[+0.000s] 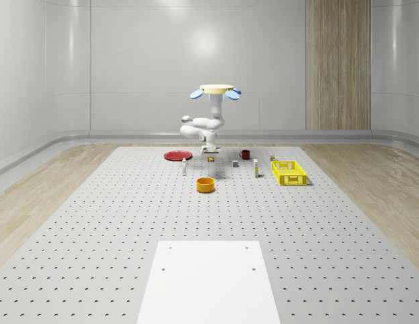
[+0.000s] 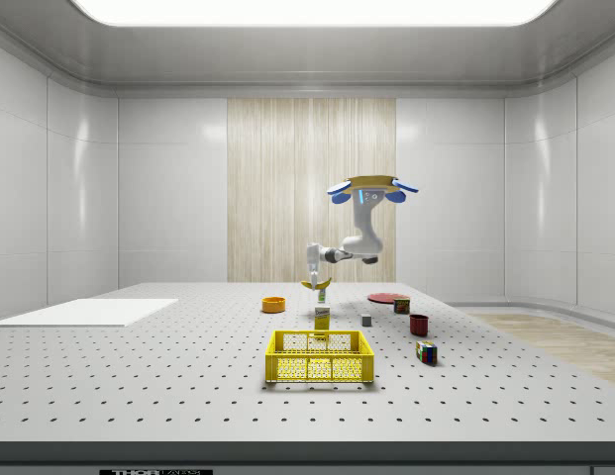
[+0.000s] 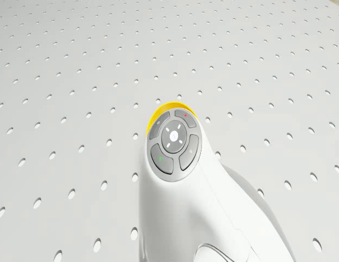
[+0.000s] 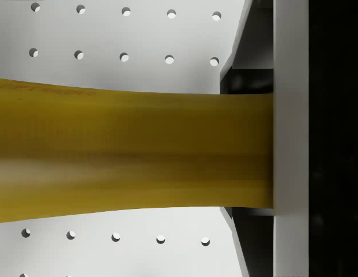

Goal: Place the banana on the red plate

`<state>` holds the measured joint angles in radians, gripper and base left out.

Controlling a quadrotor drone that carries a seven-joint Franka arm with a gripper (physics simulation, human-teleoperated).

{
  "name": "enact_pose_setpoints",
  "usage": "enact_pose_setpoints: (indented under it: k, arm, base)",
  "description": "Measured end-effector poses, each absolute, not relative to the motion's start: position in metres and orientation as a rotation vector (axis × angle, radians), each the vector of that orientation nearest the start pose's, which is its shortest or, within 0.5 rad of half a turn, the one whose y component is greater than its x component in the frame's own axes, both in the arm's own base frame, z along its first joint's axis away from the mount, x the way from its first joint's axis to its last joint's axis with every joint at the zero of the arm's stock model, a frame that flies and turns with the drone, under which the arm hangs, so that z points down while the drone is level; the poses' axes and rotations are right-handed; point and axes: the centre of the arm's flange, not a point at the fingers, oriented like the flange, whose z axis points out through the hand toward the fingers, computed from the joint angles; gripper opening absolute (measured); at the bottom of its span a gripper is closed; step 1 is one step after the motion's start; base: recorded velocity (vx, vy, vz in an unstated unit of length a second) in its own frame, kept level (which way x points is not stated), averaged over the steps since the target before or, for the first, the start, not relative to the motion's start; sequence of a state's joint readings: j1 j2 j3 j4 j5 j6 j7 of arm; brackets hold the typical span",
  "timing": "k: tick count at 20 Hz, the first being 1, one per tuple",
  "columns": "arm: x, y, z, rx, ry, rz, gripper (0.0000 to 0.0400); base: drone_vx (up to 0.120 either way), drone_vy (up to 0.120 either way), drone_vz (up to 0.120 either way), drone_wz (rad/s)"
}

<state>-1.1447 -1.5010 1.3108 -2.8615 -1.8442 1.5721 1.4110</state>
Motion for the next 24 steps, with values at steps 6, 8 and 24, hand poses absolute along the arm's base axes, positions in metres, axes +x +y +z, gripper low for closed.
enact_pose_setpoints:
  k: [6,8,24]
  arm:
    - [0.3069,0.0082,0.5068,-0.004,0.004,0.369,0.0189]
    - [0.3069,0.0082,0.5068,-0.004,0.004,0.311,0.0189]
    - [0.3070,0.0082,0.5067,-0.005,0.006,-0.165,0.0189]
  base:
    - [0.000,0.000,0.000,-0.300]
    - [0.000,0.000,0.000,-0.300]
    - [0.000,0.000,0.000,-0.300]
